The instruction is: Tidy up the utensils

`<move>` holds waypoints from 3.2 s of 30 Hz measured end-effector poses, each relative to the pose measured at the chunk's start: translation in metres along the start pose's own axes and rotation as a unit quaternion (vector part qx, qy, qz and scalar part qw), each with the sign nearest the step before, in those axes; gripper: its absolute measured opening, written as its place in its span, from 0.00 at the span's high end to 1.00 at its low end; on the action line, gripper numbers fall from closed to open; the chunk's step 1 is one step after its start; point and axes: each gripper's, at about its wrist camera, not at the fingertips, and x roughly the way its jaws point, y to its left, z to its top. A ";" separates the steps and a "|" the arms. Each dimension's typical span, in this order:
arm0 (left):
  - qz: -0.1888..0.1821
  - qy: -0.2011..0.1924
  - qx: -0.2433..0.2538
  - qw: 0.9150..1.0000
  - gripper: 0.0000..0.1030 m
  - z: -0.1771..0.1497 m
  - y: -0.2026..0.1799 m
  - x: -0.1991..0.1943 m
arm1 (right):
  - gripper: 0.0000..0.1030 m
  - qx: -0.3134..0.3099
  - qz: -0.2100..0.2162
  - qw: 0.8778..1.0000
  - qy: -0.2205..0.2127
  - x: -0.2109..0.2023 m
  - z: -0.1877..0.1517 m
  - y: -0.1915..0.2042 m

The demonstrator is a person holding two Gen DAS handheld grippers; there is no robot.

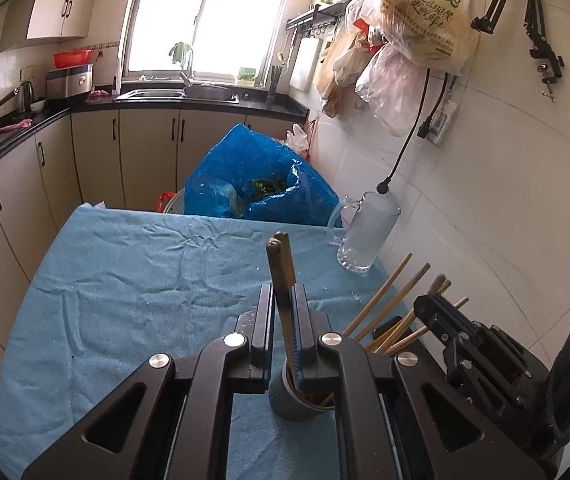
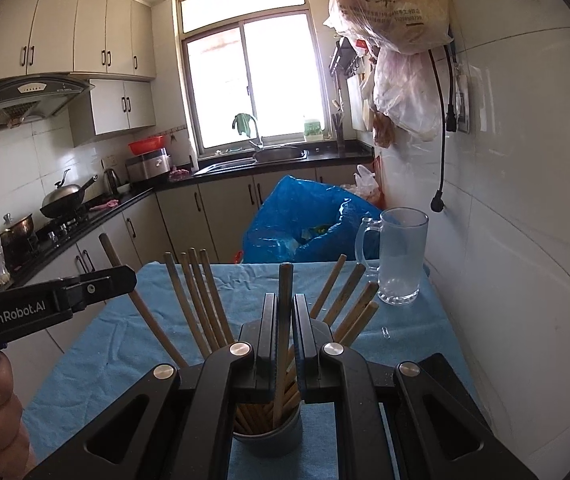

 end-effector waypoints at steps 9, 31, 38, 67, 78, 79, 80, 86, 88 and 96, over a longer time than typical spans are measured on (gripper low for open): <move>0.010 0.012 -0.006 1.000 0.92 -0.003 0.006 0.014 | 0.92 -0.004 -0.003 1.000 0.000 0.000 0.000 0.001; 0.019 0.019 -0.010 1.000 0.90 -0.005 0.011 0.030 | 0.92 0.005 -0.002 1.000 -0.004 -0.004 0.003 -0.003; 0.023 -0.006 -0.013 1.000 0.76 -0.004 0.012 0.005 | 0.81 0.025 0.001 0.999 -0.031 -0.035 0.012 -0.011; 0.226 -0.026 0.036 0.973 0.03 -0.138 0.050 -0.114 | 0.00 0.028 -0.144 0.987 0.063 -0.120 -0.093 0.007; 0.228 -0.009 0.060 0.972 0.03 -0.181 0.032 -0.143 | 0.00 0.008 -0.165 0.984 0.064 -0.145 -0.120 0.031; 0.217 -0.002 0.054 0.975 0.03 -0.184 0.031 -0.143 | 0.00 0.006 -0.162 0.985 0.066 -0.146 -0.122 0.033; 0.207 0.004 0.045 0.977 0.03 -0.187 0.031 -0.143 | 0.00 0.004 -0.162 0.984 0.068 -0.146 -0.123 0.035; 0.192 0.021 0.046 0.980 0.03 -0.195 0.023 -0.138 | 0.00 -0.006 -0.161 0.984 0.071 -0.149 -0.128 0.042; 0.193 0.022 0.048 0.980 0.03 -0.195 0.022 -0.137 | 0.00 -0.013 -0.162 0.984 0.070 -0.150 -0.128 0.045; 0.196 0.029 0.051 0.979 0.03 -0.198 0.022 -0.132 | 0.00 -0.008 -0.162 0.984 0.078 -0.144 -0.131 0.043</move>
